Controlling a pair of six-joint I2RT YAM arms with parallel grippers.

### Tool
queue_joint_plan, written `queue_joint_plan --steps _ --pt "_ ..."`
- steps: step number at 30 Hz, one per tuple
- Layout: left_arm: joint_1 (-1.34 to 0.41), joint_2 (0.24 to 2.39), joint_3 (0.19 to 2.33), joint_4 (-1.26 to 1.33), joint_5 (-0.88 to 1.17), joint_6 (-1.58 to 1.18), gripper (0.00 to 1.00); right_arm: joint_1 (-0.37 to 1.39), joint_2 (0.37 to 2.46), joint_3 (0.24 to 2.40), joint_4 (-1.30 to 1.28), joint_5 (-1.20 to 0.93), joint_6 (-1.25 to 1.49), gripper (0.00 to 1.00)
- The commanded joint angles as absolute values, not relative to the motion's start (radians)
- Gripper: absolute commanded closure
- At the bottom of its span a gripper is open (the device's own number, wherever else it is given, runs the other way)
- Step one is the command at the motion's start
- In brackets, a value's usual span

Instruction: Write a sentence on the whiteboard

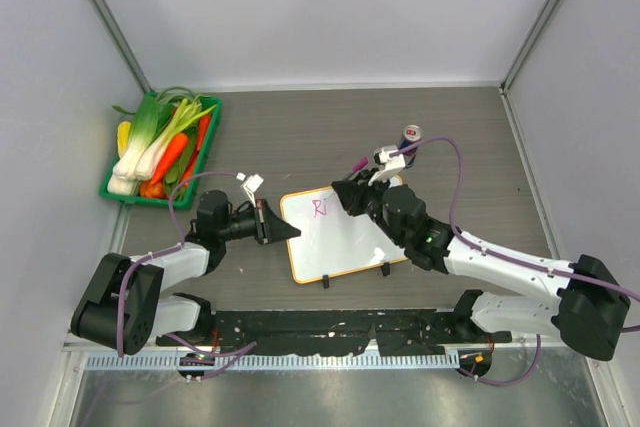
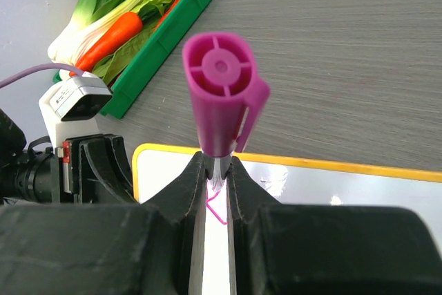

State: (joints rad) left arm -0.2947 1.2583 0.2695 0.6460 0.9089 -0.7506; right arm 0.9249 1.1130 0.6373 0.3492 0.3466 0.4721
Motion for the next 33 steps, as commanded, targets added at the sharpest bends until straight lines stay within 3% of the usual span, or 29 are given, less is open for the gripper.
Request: queue_joint_plan --steps 1,15,33 --pt "-0.293 1.262 0.273 0.578 0.821 -0.676 1.00 0.914 1.152 0.696 0.402 0.380 0.459 0.99" --pt "-0.295 1.264 0.275 0.580 0.822 -0.678 1.00 0.902 1.229 0.703 0.370 0.399 0.469 0.99" --pt "-0.295 1.262 0.275 0.580 0.819 -0.676 1.00 0.896 1.106 0.661 0.328 0.402 0.483 0.99"
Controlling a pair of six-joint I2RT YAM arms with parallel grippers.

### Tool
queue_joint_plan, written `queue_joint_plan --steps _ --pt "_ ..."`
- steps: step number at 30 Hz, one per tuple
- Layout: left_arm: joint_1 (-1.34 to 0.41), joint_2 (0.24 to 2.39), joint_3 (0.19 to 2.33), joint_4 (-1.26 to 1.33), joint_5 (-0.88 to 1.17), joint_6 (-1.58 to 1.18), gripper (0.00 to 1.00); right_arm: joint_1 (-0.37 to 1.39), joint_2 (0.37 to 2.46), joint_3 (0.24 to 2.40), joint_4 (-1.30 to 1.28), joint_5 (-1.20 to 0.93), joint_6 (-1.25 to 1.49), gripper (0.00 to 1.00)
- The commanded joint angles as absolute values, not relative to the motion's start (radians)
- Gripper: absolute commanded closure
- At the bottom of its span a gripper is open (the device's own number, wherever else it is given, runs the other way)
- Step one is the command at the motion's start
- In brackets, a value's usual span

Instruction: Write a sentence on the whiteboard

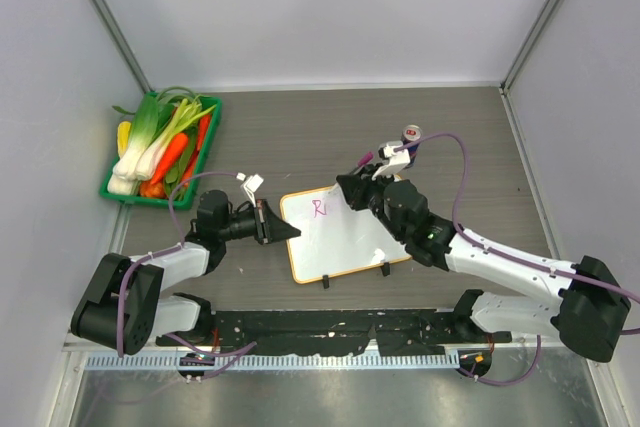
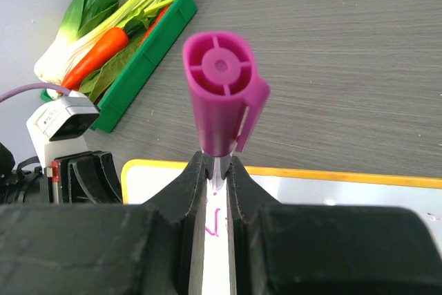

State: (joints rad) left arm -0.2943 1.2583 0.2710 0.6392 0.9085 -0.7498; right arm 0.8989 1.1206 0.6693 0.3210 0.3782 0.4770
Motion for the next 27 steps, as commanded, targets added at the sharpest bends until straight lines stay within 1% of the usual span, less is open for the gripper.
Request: queue_joint_plan --steps 1,27 --pt "-0.295 1.262 0.275 0.580 0.819 -0.676 1.00 0.894 1.109 0.658 0.328 0.397 0.485 0.99" --pt "-0.295 1.272 0.278 0.580 0.819 -0.676 1.00 0.882 1.167 0.627 0.333 0.350 0.508 0.99"
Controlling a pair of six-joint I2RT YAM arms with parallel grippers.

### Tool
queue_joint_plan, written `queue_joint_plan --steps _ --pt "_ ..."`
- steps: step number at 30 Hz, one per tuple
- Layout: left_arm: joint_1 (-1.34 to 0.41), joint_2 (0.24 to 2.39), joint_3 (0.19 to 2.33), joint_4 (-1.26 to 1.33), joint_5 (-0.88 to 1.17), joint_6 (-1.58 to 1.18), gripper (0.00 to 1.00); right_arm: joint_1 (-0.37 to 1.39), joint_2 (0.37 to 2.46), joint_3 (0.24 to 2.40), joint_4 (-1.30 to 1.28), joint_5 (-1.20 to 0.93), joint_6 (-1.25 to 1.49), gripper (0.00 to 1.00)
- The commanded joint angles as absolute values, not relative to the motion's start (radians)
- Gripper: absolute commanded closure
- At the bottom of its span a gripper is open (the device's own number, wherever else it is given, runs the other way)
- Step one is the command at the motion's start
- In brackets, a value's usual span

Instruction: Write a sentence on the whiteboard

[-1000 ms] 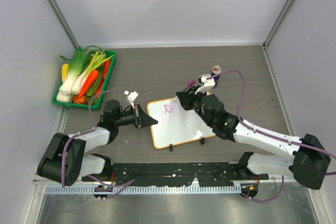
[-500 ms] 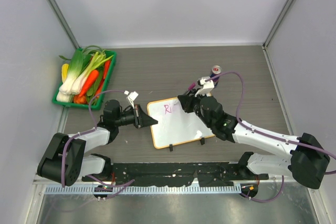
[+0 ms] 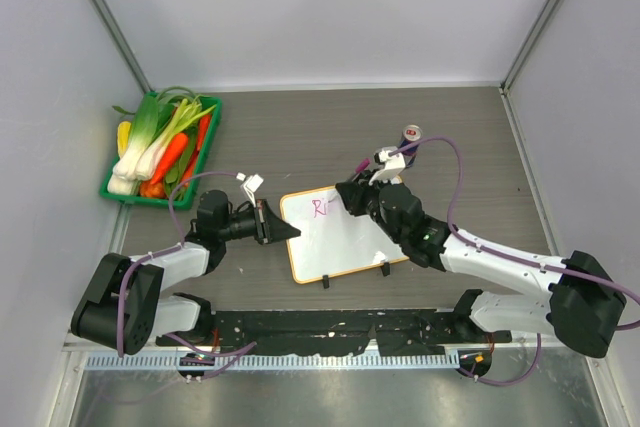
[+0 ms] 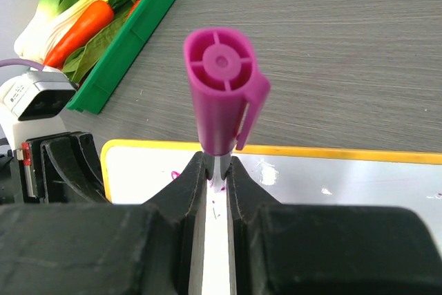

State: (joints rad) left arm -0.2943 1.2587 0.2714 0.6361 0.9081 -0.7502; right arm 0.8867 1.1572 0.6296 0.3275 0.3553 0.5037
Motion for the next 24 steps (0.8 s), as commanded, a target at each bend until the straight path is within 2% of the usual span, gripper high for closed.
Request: queue_joint_plan --steps 1,24 --pt "-0.295 1.270 0.278 0.578 0.819 -0.676 1.00 0.882 1.166 0.624 0.328 0.345 0.506 0.99" --pt "-0.293 1.270 0.276 0.581 0.818 -0.676 1.00 0.881 1.086 0.560 0.253 0.365 0.518 0.99"
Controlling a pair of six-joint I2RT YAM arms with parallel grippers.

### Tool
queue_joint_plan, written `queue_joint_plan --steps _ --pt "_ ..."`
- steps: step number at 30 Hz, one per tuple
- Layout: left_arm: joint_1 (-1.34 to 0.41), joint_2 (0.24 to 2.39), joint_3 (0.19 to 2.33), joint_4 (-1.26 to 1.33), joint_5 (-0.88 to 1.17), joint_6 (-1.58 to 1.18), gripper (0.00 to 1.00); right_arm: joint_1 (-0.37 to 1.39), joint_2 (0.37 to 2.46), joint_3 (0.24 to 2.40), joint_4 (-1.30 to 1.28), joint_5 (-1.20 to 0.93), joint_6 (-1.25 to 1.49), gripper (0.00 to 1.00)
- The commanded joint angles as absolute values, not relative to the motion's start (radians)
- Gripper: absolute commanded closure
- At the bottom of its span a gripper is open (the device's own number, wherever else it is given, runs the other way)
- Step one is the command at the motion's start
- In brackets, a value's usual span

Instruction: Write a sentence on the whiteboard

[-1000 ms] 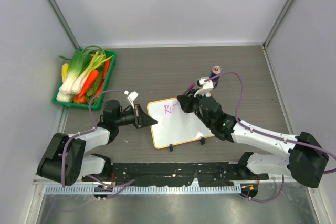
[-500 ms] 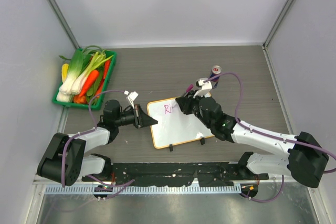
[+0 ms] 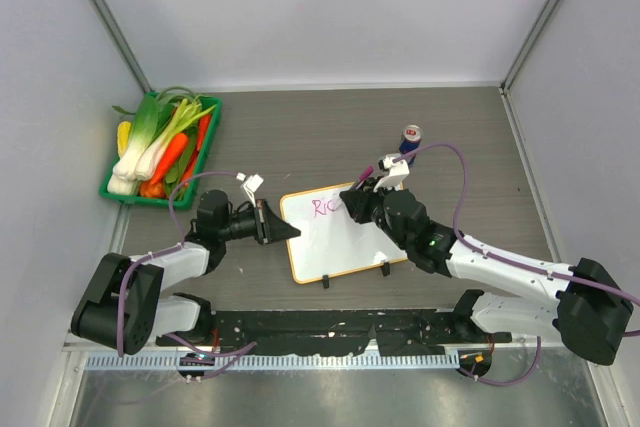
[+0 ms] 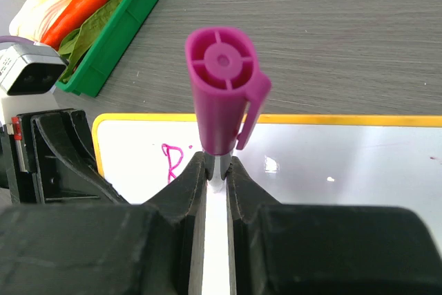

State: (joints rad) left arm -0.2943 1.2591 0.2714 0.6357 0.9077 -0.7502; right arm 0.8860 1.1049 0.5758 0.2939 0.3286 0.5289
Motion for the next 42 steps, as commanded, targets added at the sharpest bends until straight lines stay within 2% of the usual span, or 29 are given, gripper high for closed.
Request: queue_joint_plan --steps 1,20,32,42 --pt "-0.295 1.269 0.276 0.581 0.818 -0.678 1.00 0.882 1.086 0.558 0.255 0.354 0.520 0.99" --pt "-0.293 1.267 0.276 0.578 0.818 -0.676 1.00 0.882 1.141 0.561 0.371 0.285 0.577 0.99" --pt "-0.293 1.267 0.275 0.578 0.819 -0.676 1.00 0.862 1.040 0.508 0.465 0.258 0.589 0.99" --pt "-0.293 1.267 0.276 0.577 0.819 -0.676 1.00 0.811 1.002 0.488 0.433 0.264 0.589 0.99"
